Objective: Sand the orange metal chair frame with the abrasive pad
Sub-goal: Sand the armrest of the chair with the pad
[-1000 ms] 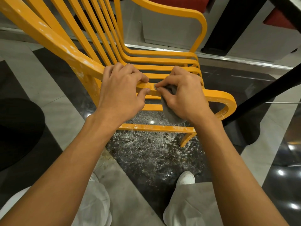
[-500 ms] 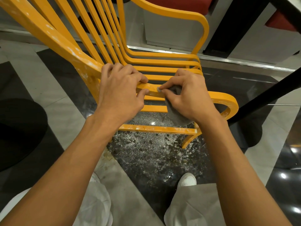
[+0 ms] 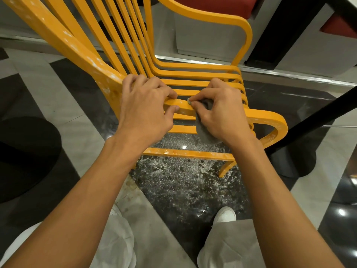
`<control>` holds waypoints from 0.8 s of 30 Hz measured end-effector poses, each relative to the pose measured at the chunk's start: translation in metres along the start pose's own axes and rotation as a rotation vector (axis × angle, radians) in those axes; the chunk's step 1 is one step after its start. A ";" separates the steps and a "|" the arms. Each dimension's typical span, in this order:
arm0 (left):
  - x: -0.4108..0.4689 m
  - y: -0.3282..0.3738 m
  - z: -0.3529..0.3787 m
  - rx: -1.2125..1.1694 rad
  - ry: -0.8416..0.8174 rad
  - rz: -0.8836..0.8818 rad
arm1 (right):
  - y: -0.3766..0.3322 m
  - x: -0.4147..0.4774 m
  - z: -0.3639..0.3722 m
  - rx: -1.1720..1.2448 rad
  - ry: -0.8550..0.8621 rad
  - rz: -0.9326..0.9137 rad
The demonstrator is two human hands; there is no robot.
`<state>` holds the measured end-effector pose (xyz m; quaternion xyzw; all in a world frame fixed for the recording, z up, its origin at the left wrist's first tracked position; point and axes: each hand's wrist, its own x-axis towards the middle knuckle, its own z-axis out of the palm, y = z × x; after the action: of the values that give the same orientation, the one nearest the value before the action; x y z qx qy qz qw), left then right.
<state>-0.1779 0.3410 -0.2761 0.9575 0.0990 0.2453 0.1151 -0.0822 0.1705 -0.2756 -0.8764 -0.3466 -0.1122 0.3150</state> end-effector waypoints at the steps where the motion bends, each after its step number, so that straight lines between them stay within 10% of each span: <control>1: 0.000 0.000 0.000 0.001 0.000 0.001 | -0.004 0.000 0.004 0.008 0.003 -0.009; 24: 0.001 -0.005 -0.008 0.051 -0.028 -0.005 | -0.015 0.002 0.009 0.014 -0.003 -0.003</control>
<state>-0.1814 0.3472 -0.2696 0.9631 0.1060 0.2291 0.0928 -0.0906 0.1856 -0.2746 -0.8736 -0.3493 -0.1091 0.3206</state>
